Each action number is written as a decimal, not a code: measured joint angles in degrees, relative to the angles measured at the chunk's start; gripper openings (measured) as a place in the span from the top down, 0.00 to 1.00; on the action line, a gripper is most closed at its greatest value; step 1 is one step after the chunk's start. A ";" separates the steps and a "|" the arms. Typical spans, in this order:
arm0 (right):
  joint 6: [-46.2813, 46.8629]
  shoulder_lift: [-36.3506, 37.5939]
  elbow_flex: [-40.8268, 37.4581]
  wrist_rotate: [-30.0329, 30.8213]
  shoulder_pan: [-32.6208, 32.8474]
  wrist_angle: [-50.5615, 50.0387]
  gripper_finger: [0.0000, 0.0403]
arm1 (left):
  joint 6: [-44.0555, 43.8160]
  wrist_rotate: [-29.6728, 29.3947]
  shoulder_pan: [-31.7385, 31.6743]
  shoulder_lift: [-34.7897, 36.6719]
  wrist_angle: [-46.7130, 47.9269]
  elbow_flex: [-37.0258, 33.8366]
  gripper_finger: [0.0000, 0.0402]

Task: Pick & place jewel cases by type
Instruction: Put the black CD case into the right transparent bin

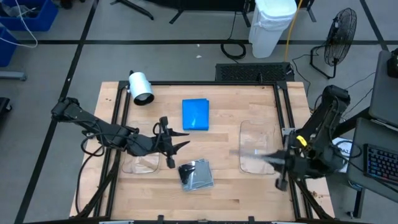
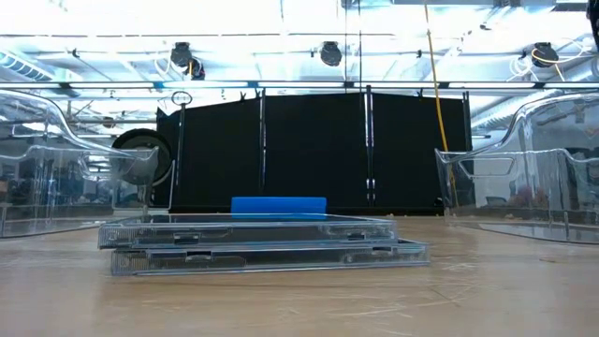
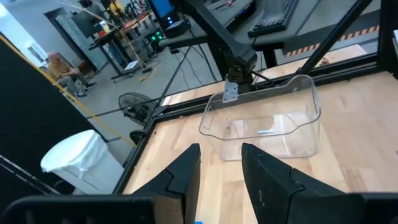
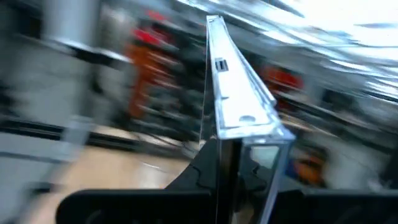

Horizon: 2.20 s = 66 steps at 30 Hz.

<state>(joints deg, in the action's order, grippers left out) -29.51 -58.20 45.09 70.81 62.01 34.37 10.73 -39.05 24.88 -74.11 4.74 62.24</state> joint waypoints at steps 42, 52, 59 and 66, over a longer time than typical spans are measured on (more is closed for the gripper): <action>65.21 -26.00 17.63 -57.37 -38.57 -111.98 0.99 | -0.53 -2.97 -0.22 0.00 -0.23 0.00 0.69; 64.13 -26.59 17.63 -57.40 -38.81 -104.12 0.86 | -0.53 -2.97 -0.22 0.00 -0.16 0.00 0.69; 62.86 -26.59 17.61 -55.63 -38.81 -100.46 0.71 | -0.84 -2.93 -0.22 0.00 -0.14 0.00 0.69; 61.66 -26.59 18.51 -61.19 -39.17 -104.72 0.60 | -0.90 -2.91 -0.22 0.00 -0.15 -0.01 0.69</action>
<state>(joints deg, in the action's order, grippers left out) 32.14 -84.79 63.60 9.62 22.84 -70.35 9.83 -41.95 24.67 -74.11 4.59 62.23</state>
